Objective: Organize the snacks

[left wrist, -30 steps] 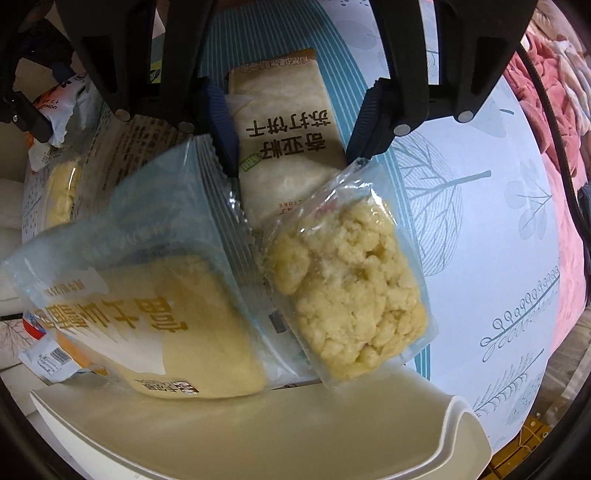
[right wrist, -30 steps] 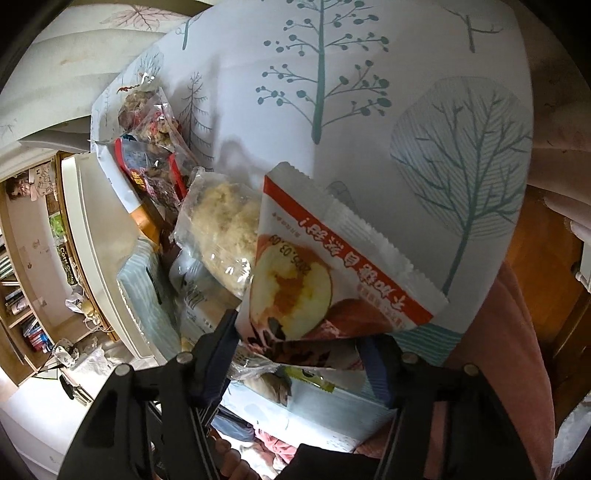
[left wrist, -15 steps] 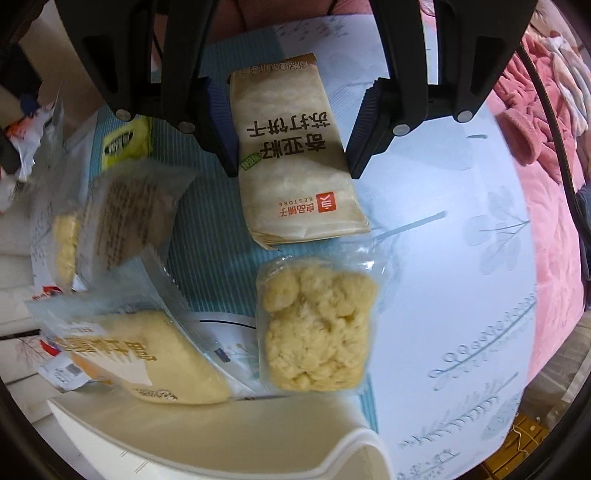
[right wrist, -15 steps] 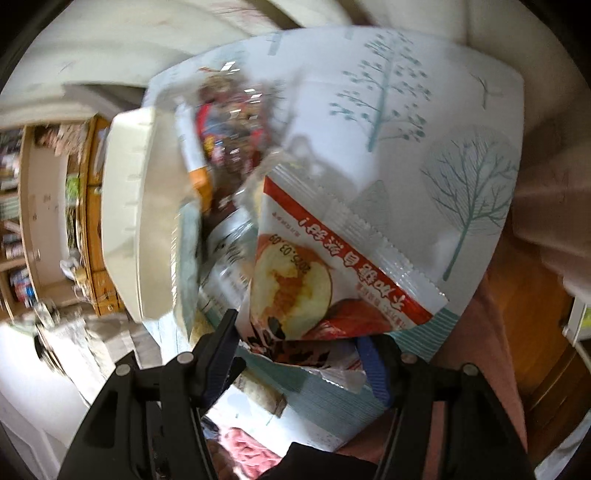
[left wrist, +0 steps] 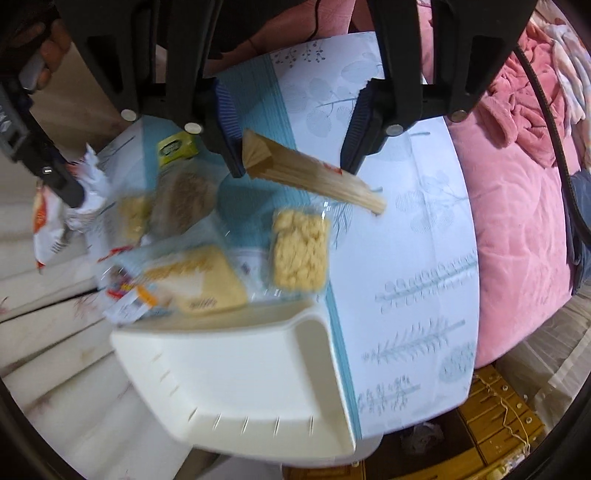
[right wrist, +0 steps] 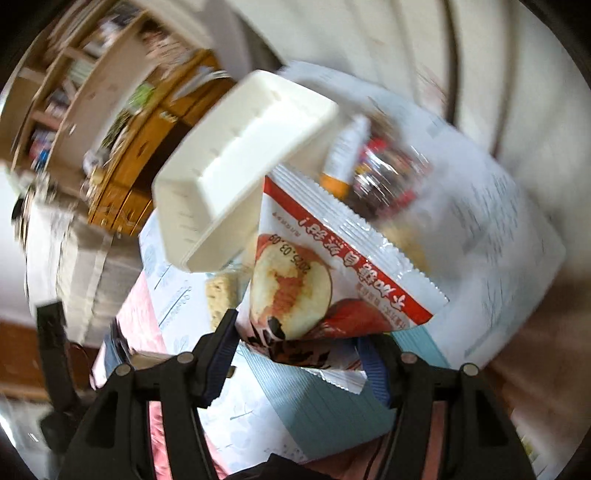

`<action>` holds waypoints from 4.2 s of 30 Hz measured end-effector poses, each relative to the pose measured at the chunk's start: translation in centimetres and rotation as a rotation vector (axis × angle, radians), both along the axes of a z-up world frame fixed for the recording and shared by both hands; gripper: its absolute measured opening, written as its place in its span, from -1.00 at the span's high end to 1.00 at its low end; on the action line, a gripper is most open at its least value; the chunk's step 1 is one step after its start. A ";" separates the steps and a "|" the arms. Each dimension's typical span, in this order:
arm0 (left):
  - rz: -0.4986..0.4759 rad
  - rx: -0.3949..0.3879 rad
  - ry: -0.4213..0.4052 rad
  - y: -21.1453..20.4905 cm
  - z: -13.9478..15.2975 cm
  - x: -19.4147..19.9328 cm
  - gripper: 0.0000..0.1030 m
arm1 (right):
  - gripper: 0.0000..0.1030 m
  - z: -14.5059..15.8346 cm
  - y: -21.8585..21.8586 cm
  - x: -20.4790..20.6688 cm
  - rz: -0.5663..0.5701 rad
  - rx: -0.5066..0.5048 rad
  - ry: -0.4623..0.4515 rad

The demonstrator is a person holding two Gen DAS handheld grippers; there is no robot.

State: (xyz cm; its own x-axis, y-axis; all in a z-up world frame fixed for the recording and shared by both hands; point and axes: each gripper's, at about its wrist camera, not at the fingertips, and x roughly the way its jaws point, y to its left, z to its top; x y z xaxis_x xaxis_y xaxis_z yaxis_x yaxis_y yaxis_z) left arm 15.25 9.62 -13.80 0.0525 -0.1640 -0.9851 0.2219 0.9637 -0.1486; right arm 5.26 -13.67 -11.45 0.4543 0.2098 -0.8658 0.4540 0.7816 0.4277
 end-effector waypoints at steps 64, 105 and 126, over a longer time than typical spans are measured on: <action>0.378 -0.053 -0.140 4.8 3.9 -1.4 0.49 | -0.45 4.2 -1.3 7.6 0.317 -0.228 -0.237; 0.222 0.038 0.079 6.4 -11.1 0.8 -0.75 | -0.61 -8.7 2.8 -5.8 0.347 -0.358 0.029; 0.279 0.095 0.139 5.6 -15.2 3.9 -0.67 | -0.61 -12.8 4.7 -2.1 0.578 -0.405 0.185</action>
State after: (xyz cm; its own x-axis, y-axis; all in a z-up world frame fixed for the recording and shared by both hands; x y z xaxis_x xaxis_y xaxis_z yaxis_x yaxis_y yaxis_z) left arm 19.11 15.17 -29.04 -0.0537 -0.0693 -0.9962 -0.0692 0.9954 -0.0655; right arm 3.12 -9.01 -24.23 0.2062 0.0188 -0.9783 -0.0423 0.9991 0.0102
